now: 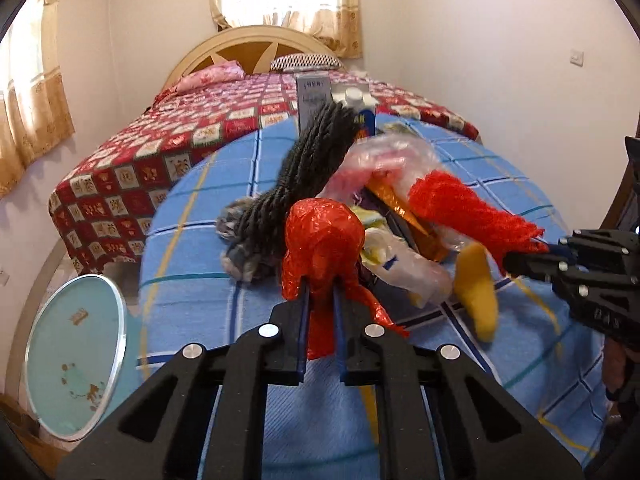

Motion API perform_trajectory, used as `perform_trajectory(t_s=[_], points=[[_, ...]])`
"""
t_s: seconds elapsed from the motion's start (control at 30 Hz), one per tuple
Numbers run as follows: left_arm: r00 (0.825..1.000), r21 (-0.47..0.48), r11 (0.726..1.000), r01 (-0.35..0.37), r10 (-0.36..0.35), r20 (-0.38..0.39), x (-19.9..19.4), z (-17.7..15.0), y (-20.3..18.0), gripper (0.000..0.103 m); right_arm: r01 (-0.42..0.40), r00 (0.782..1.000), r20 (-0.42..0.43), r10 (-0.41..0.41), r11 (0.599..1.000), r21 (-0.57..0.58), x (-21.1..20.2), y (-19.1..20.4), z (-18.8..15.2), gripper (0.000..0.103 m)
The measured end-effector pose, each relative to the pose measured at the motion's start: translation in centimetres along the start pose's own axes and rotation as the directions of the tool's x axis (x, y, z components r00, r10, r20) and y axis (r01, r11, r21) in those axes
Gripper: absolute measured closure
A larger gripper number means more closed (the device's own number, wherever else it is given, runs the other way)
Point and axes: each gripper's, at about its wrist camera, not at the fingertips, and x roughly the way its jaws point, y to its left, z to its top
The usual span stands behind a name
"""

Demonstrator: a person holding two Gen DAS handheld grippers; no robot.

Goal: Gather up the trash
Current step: 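Grasp the red plastic bag with the left tool while the right tool grasps the red mesh bundle, then carry the red bag and red mesh bundle over the teal bin with both tools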

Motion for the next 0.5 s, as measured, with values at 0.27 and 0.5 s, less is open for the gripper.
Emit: perform_trajectory(t_s=[0.27, 0.5], points=[[0.996, -0.05, 0.995, -0.081, 0.082, 0.029, -4.7, -0.2, 3.1, 0.093, -0.022, 0.996, 0.081, 0.023, 1.0, -0.006, -2.6, 2.0, 2.9, 0.092], [0.973, -0.106, 0.968, -0.227, 0.229, 0.01, -5.4, -0.5, 7.8, 0.093, -0.07, 0.993, 0.092, 0.078, 0.994, -0.08, 1.0, 6.2, 6.4, 0.092]])
